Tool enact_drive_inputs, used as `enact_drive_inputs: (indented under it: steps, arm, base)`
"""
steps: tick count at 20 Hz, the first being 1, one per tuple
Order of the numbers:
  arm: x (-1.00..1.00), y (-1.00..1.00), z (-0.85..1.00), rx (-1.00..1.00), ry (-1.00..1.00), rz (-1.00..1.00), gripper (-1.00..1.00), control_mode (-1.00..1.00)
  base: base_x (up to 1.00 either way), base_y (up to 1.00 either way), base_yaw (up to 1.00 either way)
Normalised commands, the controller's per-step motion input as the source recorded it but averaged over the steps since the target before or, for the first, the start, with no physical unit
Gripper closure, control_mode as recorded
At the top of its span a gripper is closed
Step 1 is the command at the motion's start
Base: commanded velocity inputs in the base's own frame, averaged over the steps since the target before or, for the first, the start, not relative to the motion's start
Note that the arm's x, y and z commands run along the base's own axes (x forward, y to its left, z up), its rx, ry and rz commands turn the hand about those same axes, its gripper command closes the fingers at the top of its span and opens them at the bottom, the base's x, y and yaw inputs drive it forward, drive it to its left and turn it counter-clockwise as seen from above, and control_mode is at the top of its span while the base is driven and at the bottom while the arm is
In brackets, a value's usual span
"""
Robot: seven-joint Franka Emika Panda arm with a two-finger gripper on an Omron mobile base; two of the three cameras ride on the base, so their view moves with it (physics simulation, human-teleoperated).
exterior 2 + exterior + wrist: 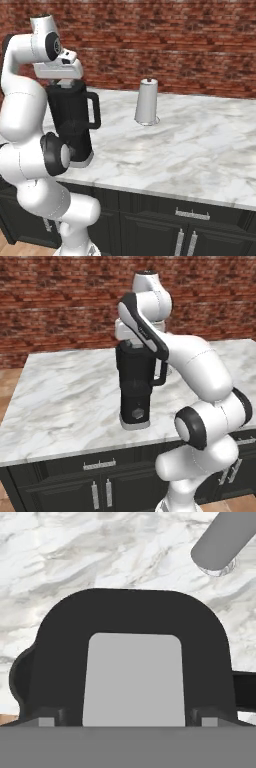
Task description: Close the lid blender by securely placing the lid on top.
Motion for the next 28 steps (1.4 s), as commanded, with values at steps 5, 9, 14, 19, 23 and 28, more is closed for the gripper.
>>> enact_drive_inputs:
  steps: [5,9,14,19,23,28]
  arm:
    - [-0.7,0.0,0.16,0.0,-0.24,0.0,-1.0,-1.0]
    - [-0.88,-0.06,0.01,0.0,-0.25,0.0,-1.0,-1.0]
    - [-0.94,-0.13,0.0,0.0,-0.26,0.0,-1.0,-1.0]
    - [-0.79,-0.26,0.0,0.0,-0.19,0.0,-1.0,-1.0]
    - [-0.6,-0.36,0.0,0.0,-0.13,0.0,-1.0,-1.0]
    - [-0.3,-0.55,0.0,0.0,-0.07,0.0,-1.0,-1.0]
  base:
    - [0.0,0.0,0.0]
    - [0.0,0.0,0.0]
    - [0.0,0.0,0.0]
    - [0.0,0.0,0.0]
    - [0.0,0.0,0.0]
    - [0.0,0.0,0.0]
